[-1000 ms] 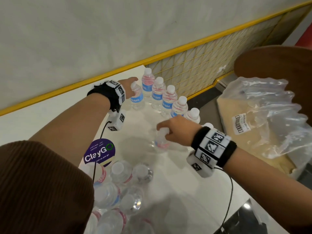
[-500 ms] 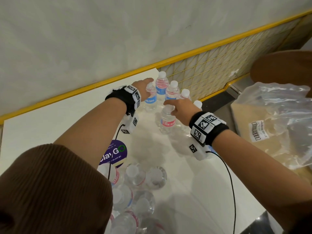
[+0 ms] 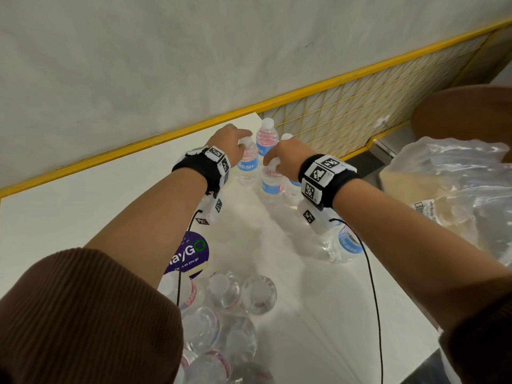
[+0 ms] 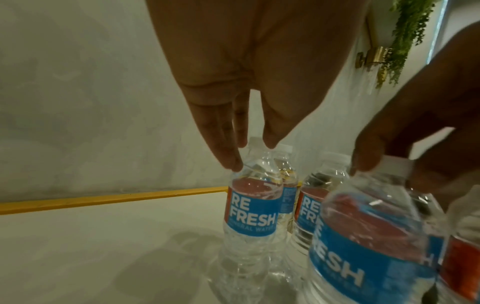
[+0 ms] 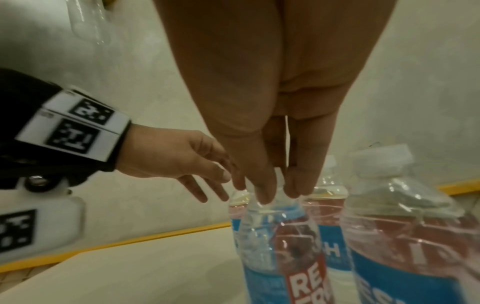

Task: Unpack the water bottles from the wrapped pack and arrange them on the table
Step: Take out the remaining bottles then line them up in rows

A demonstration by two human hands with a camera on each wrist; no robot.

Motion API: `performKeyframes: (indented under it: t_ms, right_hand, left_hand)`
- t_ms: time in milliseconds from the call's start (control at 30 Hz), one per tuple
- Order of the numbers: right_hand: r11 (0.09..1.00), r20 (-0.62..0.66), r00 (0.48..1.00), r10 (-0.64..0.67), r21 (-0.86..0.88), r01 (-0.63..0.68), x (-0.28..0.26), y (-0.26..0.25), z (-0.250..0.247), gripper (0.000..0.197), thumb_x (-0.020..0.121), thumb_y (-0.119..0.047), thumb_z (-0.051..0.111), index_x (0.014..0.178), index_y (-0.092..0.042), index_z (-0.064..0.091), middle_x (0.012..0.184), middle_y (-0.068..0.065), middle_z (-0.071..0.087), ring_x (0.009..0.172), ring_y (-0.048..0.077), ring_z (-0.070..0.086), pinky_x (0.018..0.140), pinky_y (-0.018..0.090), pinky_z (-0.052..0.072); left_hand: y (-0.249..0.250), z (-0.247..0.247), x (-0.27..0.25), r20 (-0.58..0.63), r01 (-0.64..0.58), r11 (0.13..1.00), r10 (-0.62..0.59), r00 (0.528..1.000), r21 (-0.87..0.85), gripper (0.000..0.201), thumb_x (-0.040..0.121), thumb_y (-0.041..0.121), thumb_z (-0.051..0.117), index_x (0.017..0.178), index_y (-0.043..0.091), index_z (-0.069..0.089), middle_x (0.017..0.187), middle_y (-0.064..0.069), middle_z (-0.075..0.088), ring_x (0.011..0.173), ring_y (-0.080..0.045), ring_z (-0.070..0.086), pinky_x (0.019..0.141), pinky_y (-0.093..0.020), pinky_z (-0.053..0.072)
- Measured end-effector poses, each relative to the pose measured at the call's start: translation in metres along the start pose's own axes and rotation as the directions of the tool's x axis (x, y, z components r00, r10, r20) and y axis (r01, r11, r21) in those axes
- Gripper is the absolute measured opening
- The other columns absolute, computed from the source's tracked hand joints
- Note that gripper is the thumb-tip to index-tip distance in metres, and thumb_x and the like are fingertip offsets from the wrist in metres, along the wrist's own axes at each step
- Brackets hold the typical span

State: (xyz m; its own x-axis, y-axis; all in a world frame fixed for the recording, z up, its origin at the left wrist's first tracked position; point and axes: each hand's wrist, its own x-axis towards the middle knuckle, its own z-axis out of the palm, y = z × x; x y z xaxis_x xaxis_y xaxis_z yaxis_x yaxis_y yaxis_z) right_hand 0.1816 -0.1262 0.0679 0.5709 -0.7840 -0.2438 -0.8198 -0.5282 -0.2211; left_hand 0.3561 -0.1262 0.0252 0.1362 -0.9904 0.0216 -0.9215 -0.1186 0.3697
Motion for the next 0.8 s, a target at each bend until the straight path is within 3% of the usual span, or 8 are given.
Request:
performKeyframes:
  t_ms: [67,200,333,400,800]
  right_hand:
    - [1.000,-0.006,1.000,-0.004,-0.016,0.004,0.005,0.002,-0.004,0.038,0.090,-0.005,0.053,0.119,-0.026,0.064,0.120,0.013,0.055,0.107,0.029,0.056,0.085,0.029,0.043]
    - [1.000,-0.026,1.000,-0.014,-0.009,0.014,0.014,0.000,-0.006,0.040,0.089,0.002,0.050,0.118,-0.021,0.065,0.121,0.015,0.058,0.106,0.031,0.058,0.078,0.026,0.039]
    - [1.000,-0.041,0.999,-0.021,-0.005,0.021,0.019,-0.004,-0.006,0.031,0.090,-0.009,0.055,0.117,-0.021,0.064,0.120,0.013,0.058,0.108,0.029,0.057,0.084,0.029,0.045]
    - [1.000,-0.049,0.999,-0.021,-0.012,0.020,0.021,-0.005,-0.005,0.029,0.089,-0.013,0.057,0.117,-0.020,0.064,0.120,0.013,0.057,0.108,0.028,0.056,0.082,0.028,0.043]
    - [0.998,-0.106,0.993,-0.060,-0.024,0.058,0.040,-0.005,0.001,0.027,0.090,-0.009,0.055,0.111,-0.019,0.067,0.119,0.015,0.054,0.105,0.031,0.057,0.076,0.027,0.037]
  left_hand:
    - [-0.001,0.002,0.001,0.054,0.004,1.000,-0.003,0.999,-0.020,0.046,0.095,0.016,0.048,0.141,0.023,0.044,0.143,-0.012,0.046,0.132,-0.032,0.043,0.108,-0.039,0.037]
    - [-0.002,0.002,0.005,0.035,0.030,0.998,-0.028,0.999,-0.062,0.044,0.096,0.024,0.048,0.139,0.025,0.046,0.143,-0.010,0.048,0.131,-0.030,0.045,0.109,-0.038,0.037]
    - [-0.002,0.003,0.007,0.001,0.077,0.993,-0.077,0.997,-0.093,0.042,0.097,0.031,0.047,0.138,0.025,0.048,0.135,-0.009,0.056,0.124,-0.030,0.052,0.105,-0.036,0.041]
    - [-0.002,0.006,0.008,0.000,0.120,0.983,-0.121,0.993,-0.141,0.041,0.097,0.033,0.046,0.136,0.025,0.050,0.132,-0.010,0.059,0.118,-0.032,0.057,0.103,-0.036,0.044]
    - [0.005,0.003,0.022,-0.008,0.140,0.977,-0.144,0.990,-0.160,0.034,0.097,0.021,0.045,0.130,0.021,0.055,0.125,-0.011,0.063,0.116,-0.032,0.056,0.095,-0.031,0.043]
